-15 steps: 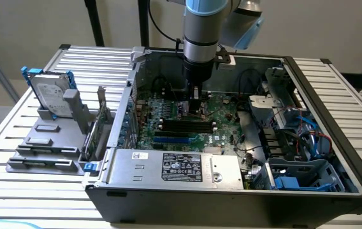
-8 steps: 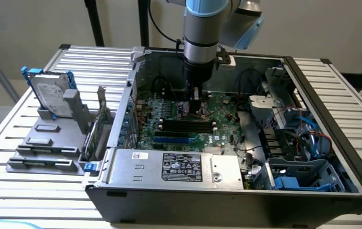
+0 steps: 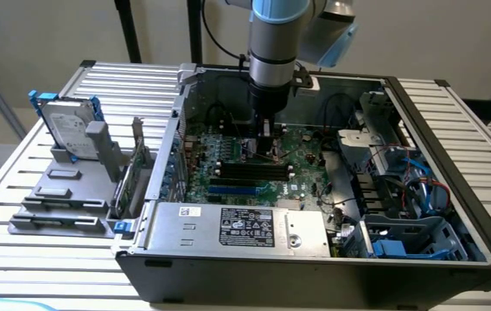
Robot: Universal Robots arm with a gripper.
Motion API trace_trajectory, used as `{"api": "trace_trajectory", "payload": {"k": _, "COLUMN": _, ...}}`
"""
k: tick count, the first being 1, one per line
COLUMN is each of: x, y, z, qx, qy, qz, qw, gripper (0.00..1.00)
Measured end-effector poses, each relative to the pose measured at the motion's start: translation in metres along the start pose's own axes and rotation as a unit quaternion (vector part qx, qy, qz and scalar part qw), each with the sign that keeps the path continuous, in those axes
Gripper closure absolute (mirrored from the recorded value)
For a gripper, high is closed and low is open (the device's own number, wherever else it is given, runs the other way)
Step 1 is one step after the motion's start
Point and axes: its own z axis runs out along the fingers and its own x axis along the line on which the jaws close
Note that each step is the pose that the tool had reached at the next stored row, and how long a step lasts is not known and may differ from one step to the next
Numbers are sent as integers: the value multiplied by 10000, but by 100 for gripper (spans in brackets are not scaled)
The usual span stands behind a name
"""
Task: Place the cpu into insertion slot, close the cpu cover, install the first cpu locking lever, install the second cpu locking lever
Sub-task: 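Place the cpu into insertion slot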
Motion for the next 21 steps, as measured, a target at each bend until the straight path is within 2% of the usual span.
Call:
{"api": "trace_trajectory", "payload": {"k": 5, "x": 0, "y": 0, "z": 13, "qx": 7, "qy": -35, "qz": 8, "qw": 10000, "gripper": 45}}
{"api": "trace_trajectory", "payload": {"k": 10, "x": 5, "y": 0, "z": 25, "qx": 21, "qy": -41, "qz": 39, "qw": 10000, "gripper": 45}}
{"api": "trace_trajectory", "payload": {"k": 21, "x": 31, "y": 1, "z": 60, "qx": 23, "qy": -53, "qz": 57, "qw": 10000, "gripper": 45}}
